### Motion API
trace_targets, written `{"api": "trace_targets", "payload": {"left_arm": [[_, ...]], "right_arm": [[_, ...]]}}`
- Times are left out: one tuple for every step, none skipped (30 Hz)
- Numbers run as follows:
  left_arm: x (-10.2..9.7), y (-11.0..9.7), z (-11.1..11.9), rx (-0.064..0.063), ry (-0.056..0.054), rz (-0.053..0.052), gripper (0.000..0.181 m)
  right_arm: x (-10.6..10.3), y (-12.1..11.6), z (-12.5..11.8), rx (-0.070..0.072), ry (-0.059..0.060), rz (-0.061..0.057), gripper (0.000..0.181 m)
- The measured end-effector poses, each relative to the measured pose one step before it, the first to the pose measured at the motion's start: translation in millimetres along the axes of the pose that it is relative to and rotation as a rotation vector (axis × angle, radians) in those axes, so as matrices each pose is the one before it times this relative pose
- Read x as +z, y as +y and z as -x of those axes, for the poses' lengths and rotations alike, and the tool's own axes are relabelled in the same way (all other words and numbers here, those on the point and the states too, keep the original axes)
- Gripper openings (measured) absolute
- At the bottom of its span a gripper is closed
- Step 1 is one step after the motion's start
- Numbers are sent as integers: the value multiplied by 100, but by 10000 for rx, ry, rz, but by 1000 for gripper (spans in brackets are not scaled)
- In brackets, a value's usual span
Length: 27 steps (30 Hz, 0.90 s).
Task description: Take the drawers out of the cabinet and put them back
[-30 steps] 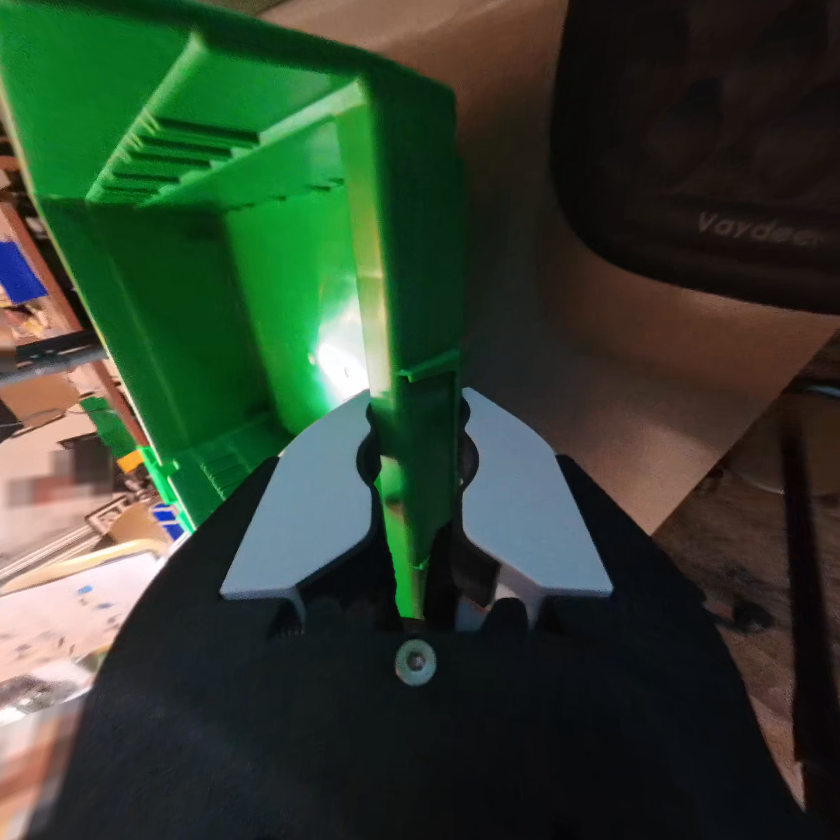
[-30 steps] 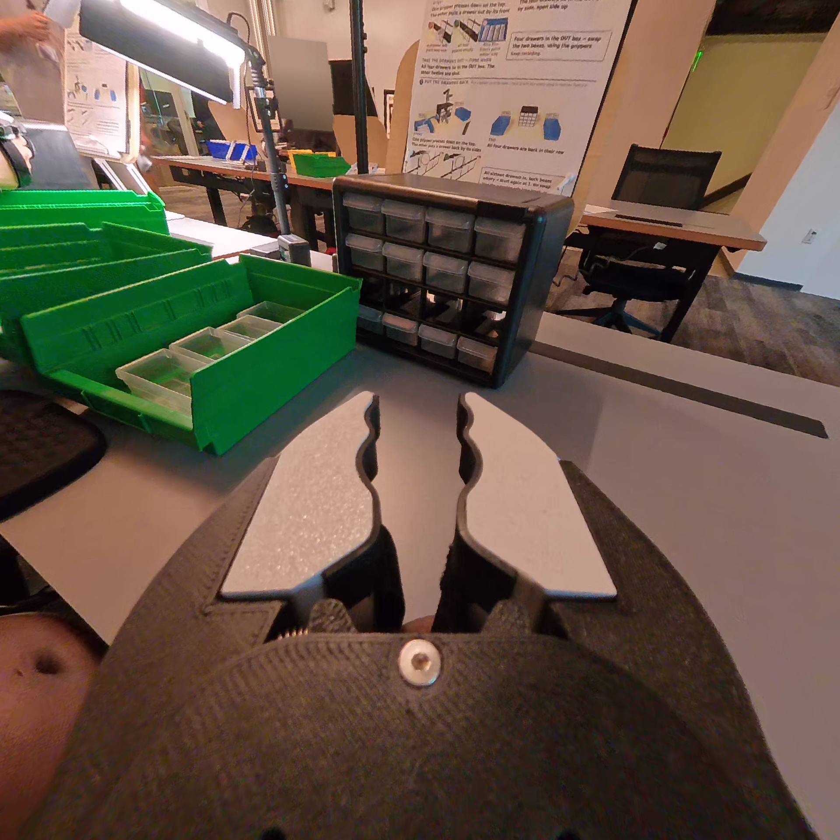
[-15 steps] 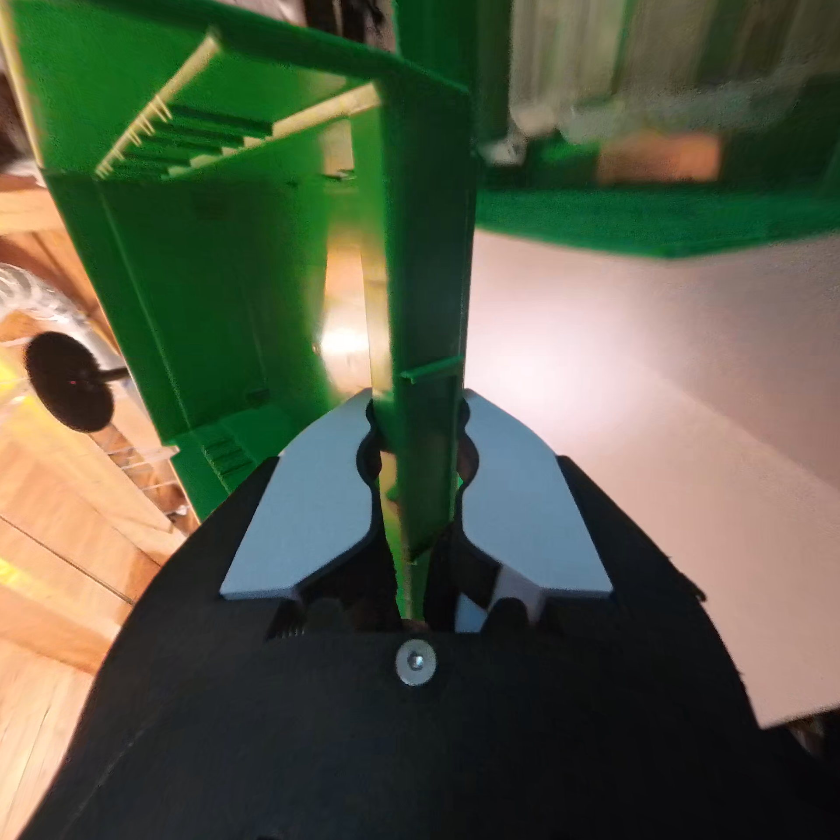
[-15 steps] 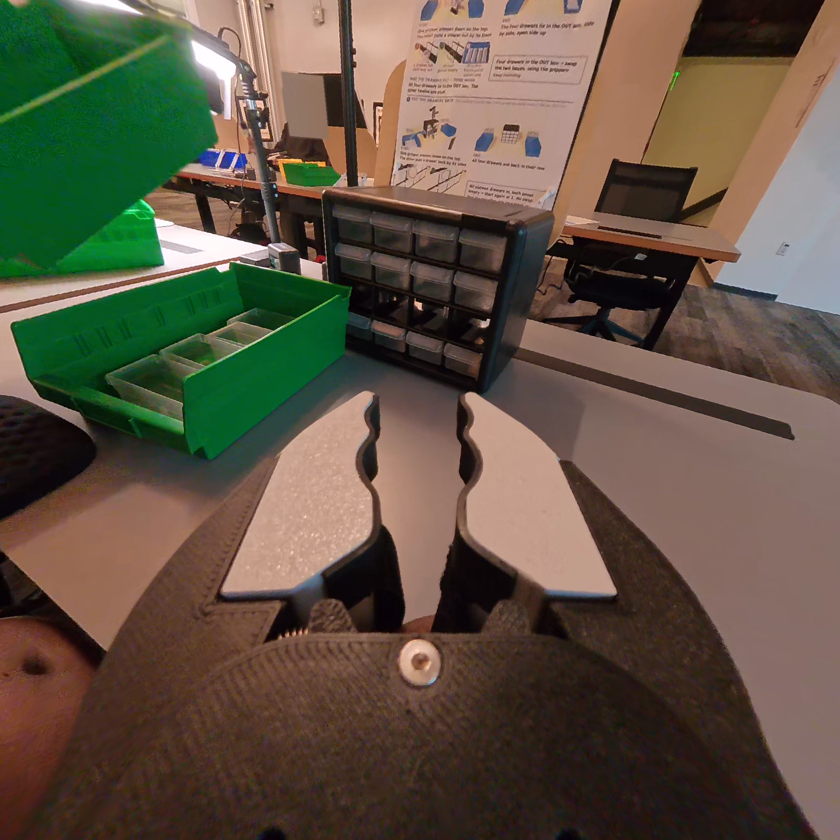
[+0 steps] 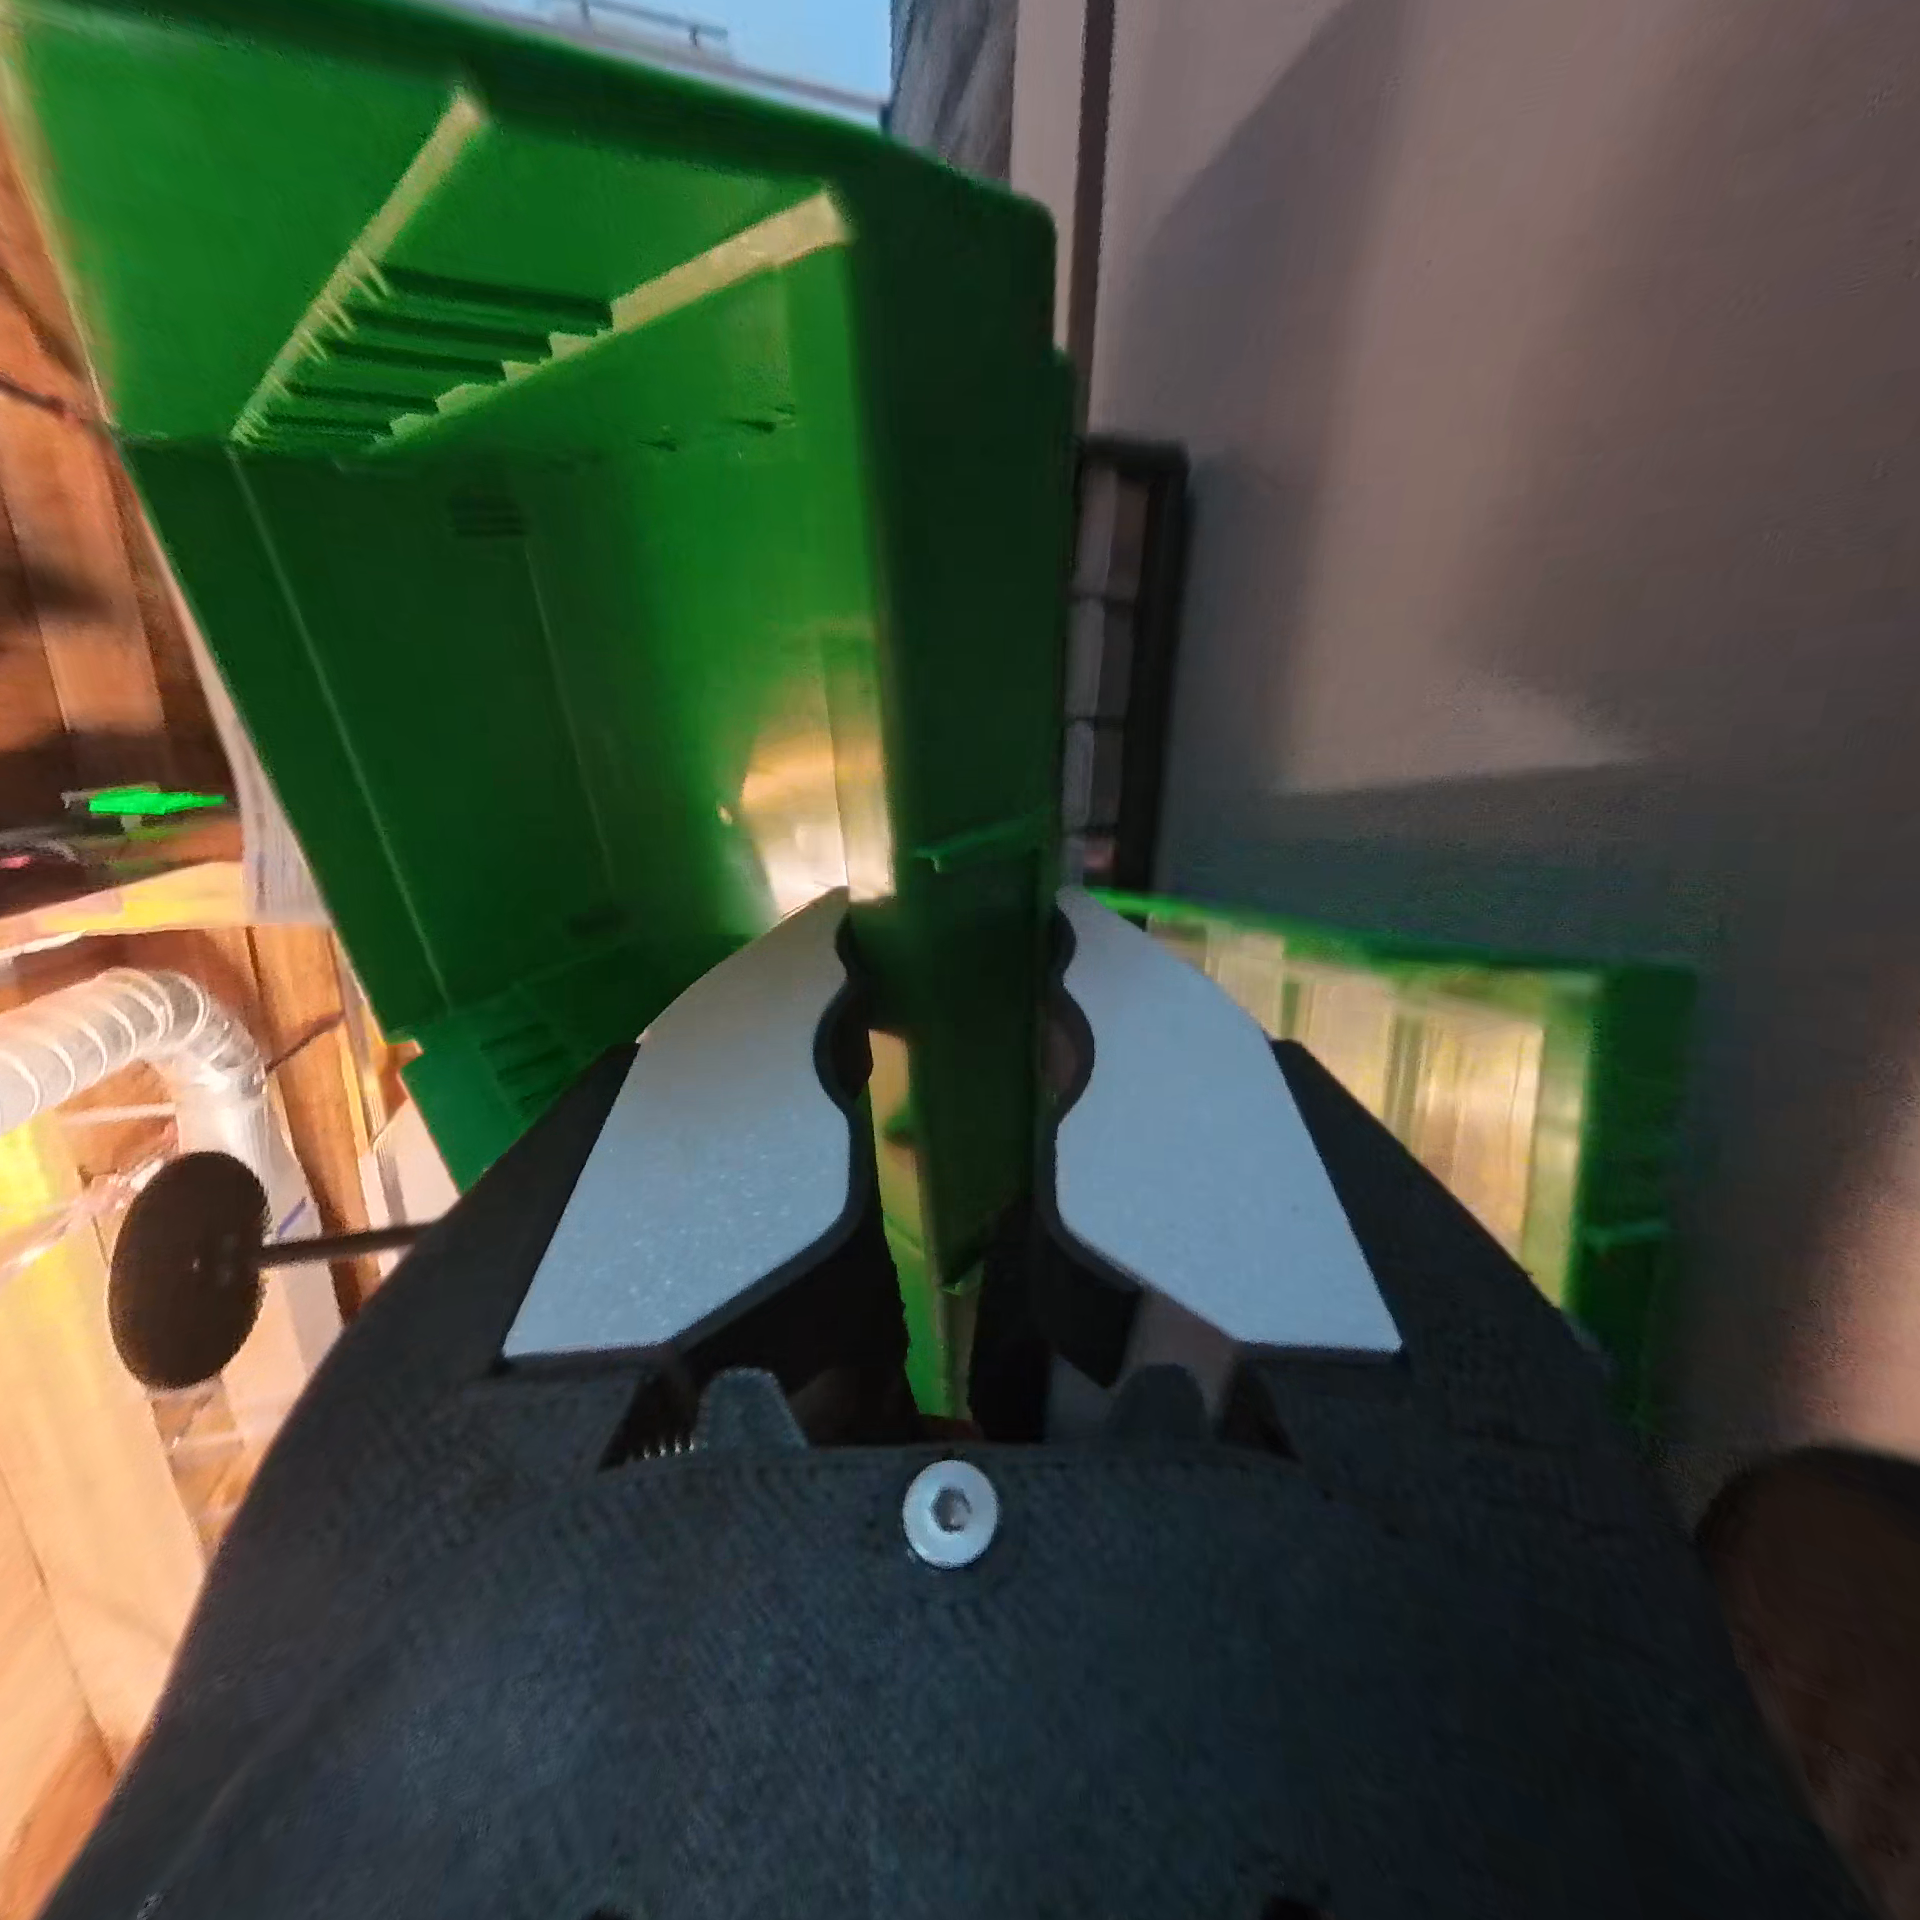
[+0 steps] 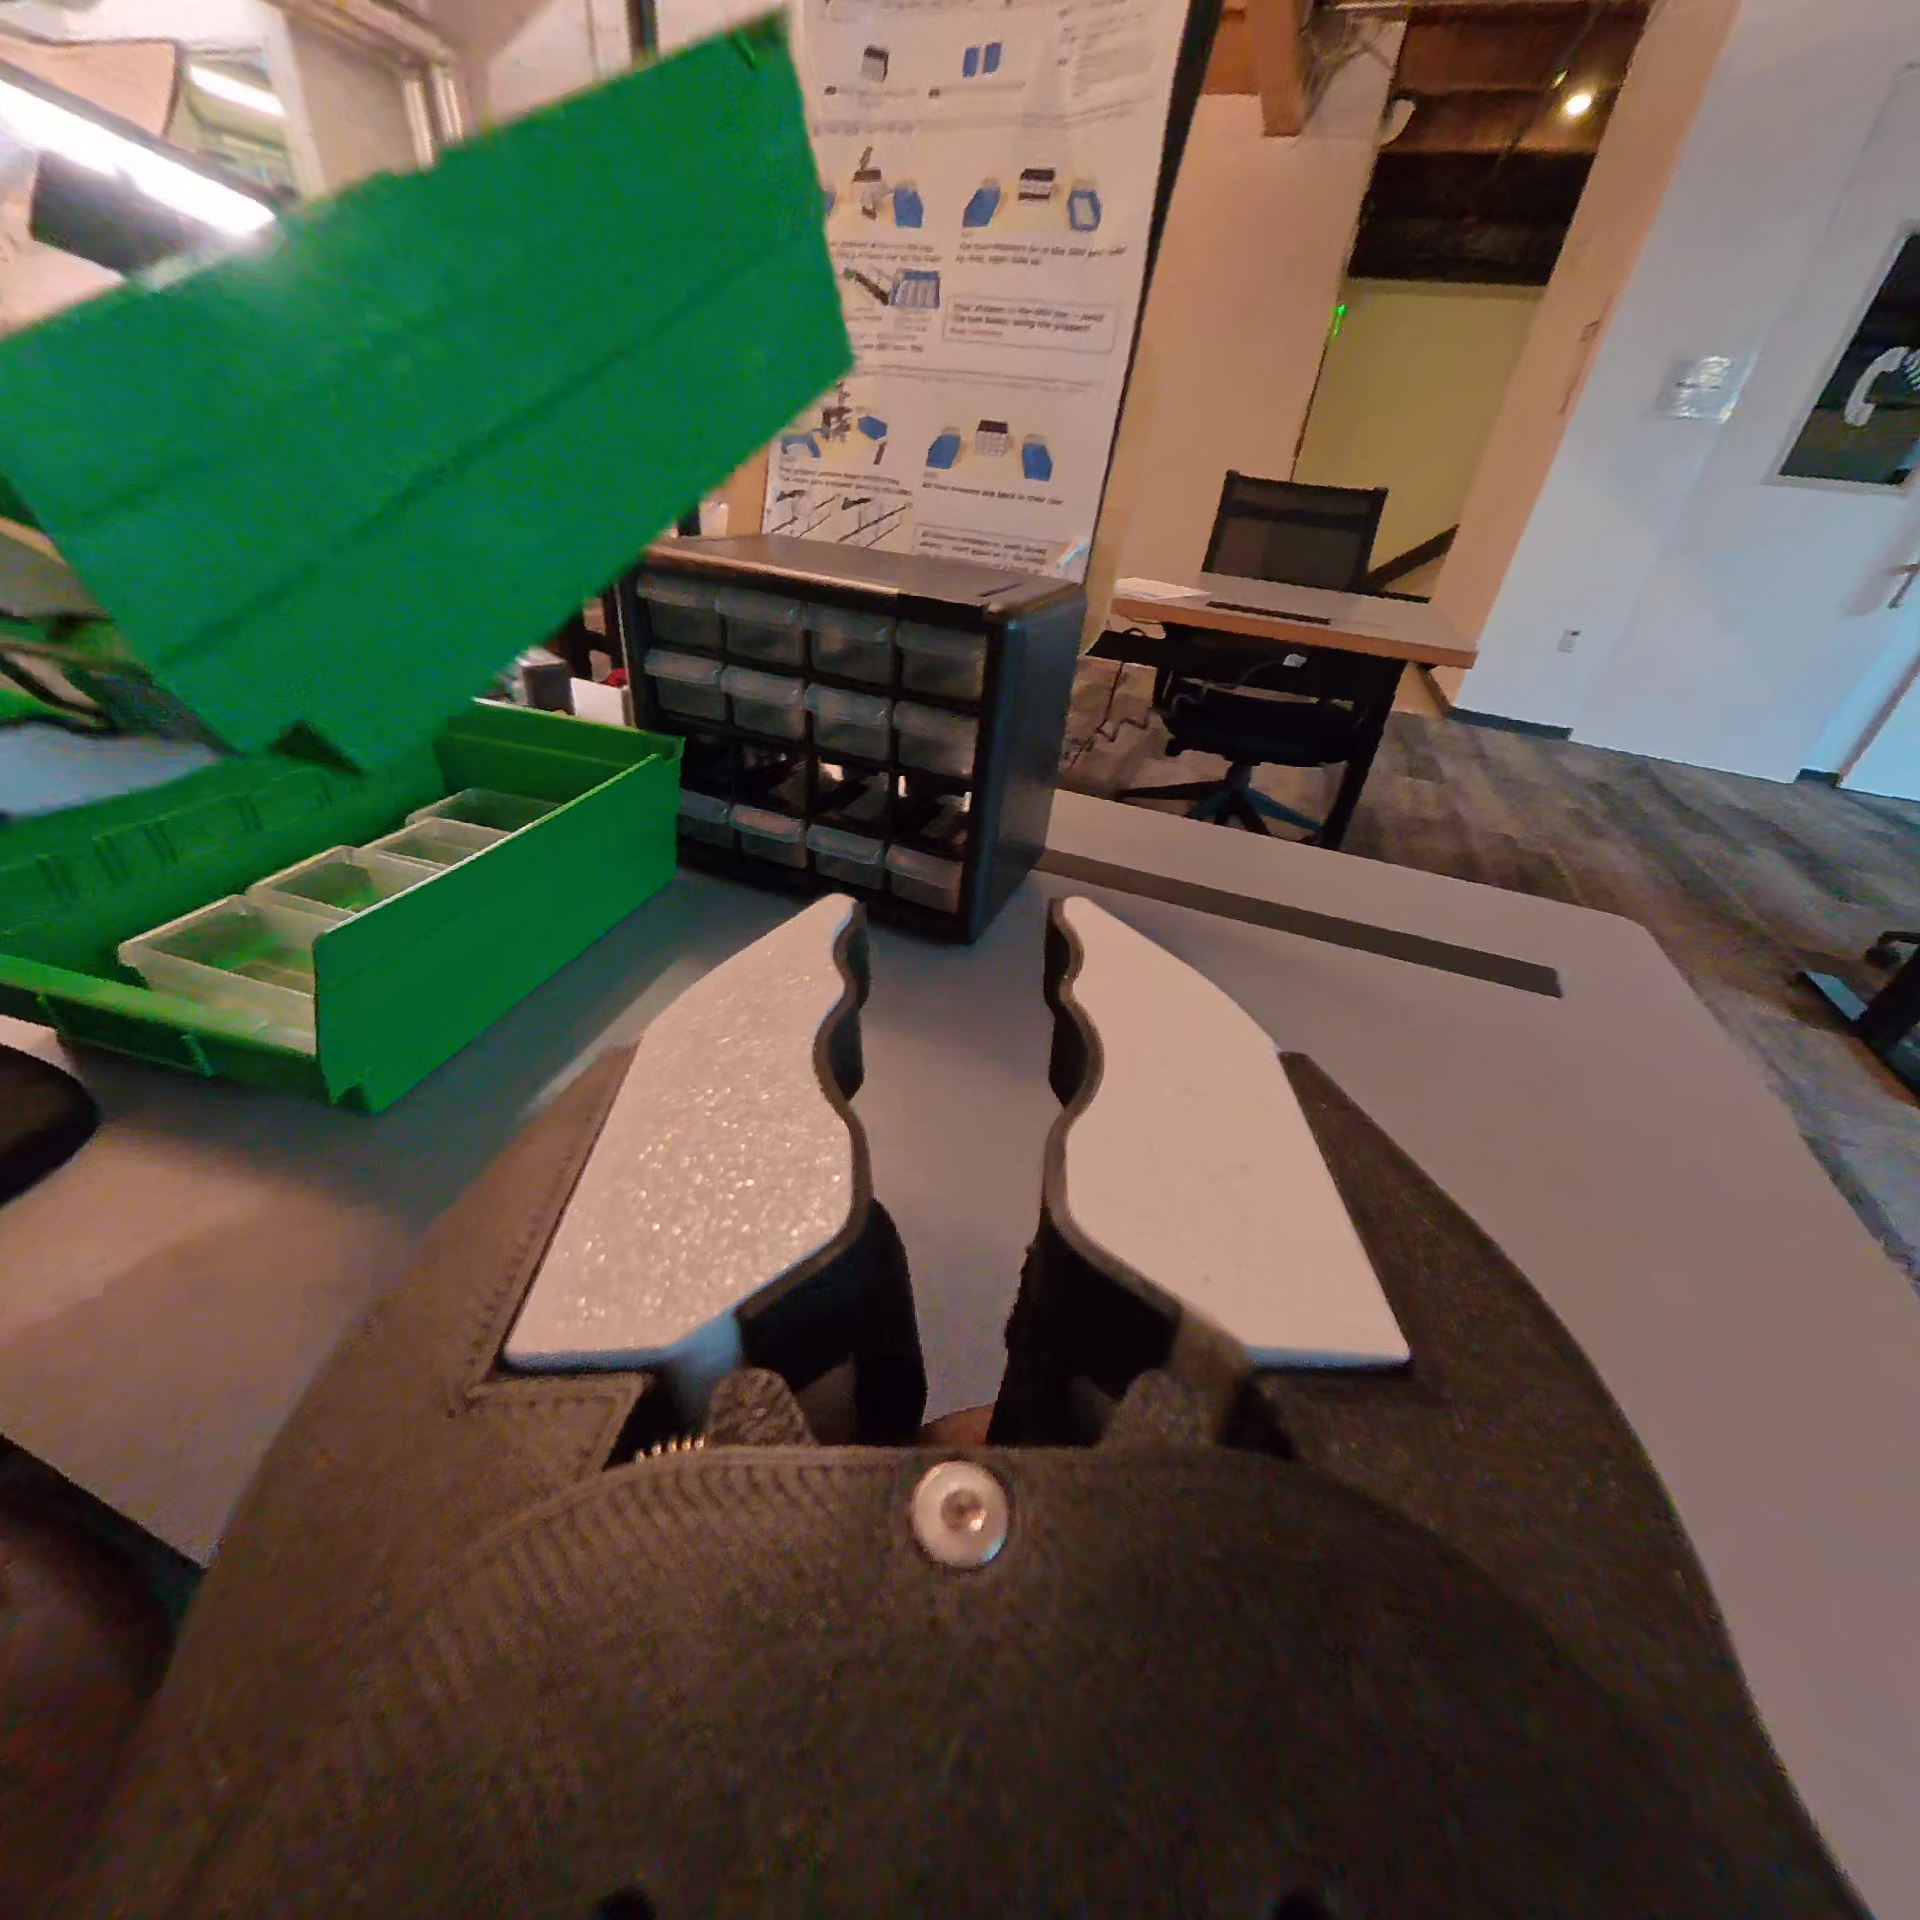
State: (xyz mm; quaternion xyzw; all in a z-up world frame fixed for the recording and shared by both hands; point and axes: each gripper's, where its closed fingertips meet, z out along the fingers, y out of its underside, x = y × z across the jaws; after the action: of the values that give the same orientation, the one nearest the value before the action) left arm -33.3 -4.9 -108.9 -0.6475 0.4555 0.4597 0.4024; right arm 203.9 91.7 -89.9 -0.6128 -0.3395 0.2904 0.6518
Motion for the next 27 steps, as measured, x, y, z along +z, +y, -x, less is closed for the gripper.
{"api": "trace_targets", "payload": {"left_arm": [[499,-1367,-430,56,103,-203,30],[478,-1342,-425,11,113,-225,30],[469,-1330,-422,-61,117,-245,30],[485,-1275,-461,26,128,-255,30],[515,-1136,-435,3,148,-205,30],[557,-1032,-412,57,165,-176,30],[620,-960,-360,115,167,-168,29],[691,-883,-283,68,153,-140,29],[716,-846,-238,95,134,-134,29],[739,-831,-214,57,118,-141,29],[773,-793,-204,39,96,-120,29],[772,-770,-240,60,91,-115,30],[722,-796,-315,70,90,-118,30],[656,-655,-273,152,23,37,30],[582,-690,-289,96,23,41,30],[489,-697,-294,45,69,-16,30],[388,-701,-323,14,129,-75,30],[330,-666,-318,24,148,-86,30],[348,-613,-305,20,132,-78,30],[401,-557,-274,19,106,-78,30],[458,-460,-251,28,86,-47,30],[492,-369,-246,71,79,17,30],[509,-343,-245,63,83,37,30],[538,-350,-230,59,77,41,30],[587,-335,-232,47,75,53,30],[617,-323,-272,40,84,48,30],[623,-358,-282,5,99,18,30]], "right_arm": [[-336,-192,-353,7,101,-103,32],[-319,-219,-377,22,103,-129,34],[-305,-243,-415,63,109,-154,38],[-295,-170,-363,89,63,-118,42],[-292,-111,-386,92,73,-69,47],[-281,-98,-514,82,163,-64,53],[-296,-111,-566,46,192,-76,57],[-302,-133,-510,24,166,-93,60],[-299,-137,-461,14,136,-100,61],[-303,-125,-413,1,120,-86,61],[-304,-128,-422,-13,127,-78,61],[-287,-106,-435,-10,140,-69,60],[-253,-95,-436,9,137,-49,60],[-230,-52,-425,32,123,-27,59],[-204,-26,-400,32,108,-9,59],[-189,6,-394,27,105,-1,58],[-171,45,-374,20,97,11,58],[-168,45,-358,19,83,12,58],[-150,43,-338,22,73,-6,57],[-155,19,-322,34,66,-14,57],[-135,21,-307,47,62,-21,57],[-130,4,-275,55,52,-26,56],[-113,23,-235,44,38,-12,56],[-102,31,-212,33,43,-1,55],[-93,29,-172,18,37,4,55],[-70,37,-134,4,24,7,55],[-49,50,-113,3,19,14,55]]}}
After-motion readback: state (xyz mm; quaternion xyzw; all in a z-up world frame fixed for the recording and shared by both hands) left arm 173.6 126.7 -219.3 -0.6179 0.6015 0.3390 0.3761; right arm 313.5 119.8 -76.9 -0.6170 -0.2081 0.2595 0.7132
